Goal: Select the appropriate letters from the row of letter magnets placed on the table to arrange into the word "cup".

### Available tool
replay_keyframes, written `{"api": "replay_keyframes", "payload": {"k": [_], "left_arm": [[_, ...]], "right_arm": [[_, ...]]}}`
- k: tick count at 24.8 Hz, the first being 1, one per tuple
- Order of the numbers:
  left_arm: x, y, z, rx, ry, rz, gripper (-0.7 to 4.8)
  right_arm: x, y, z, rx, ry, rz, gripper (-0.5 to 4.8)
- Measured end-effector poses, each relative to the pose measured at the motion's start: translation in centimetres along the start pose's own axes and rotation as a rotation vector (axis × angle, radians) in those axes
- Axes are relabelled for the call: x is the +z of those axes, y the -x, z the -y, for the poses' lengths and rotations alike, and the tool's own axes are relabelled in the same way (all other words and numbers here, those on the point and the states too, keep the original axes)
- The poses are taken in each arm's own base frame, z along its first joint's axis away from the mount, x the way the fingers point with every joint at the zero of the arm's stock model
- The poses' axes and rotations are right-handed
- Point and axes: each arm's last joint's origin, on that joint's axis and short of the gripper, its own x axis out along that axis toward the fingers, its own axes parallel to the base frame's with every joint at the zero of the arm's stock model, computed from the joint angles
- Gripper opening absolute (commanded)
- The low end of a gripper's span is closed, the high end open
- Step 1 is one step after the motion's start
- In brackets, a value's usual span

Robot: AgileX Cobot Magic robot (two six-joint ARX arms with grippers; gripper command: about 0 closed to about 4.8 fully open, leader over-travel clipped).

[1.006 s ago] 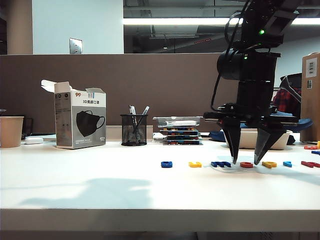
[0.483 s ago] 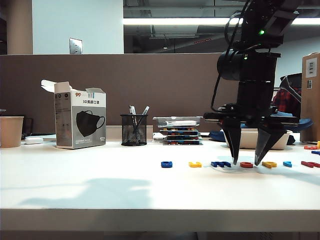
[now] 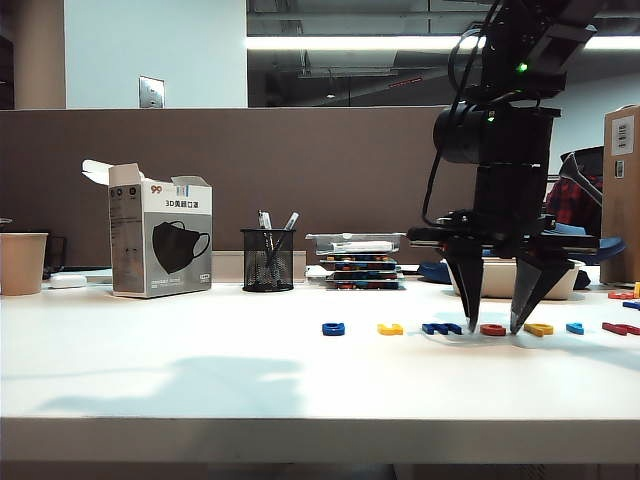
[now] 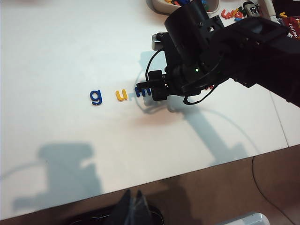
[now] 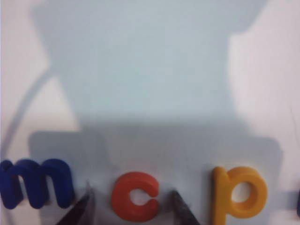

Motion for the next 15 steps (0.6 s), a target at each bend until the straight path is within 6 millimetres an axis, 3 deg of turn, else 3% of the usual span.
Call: {"api": "replay_keyframes", "payload": {"k": [15], "left_arm": [[0.00, 0.00, 0.00, 0.000, 0.000, 0.000, -0.05]], "right_arm": [[0.05, -0.05, -0.01, -0.004, -0.003, -0.002, 1.97]]}}
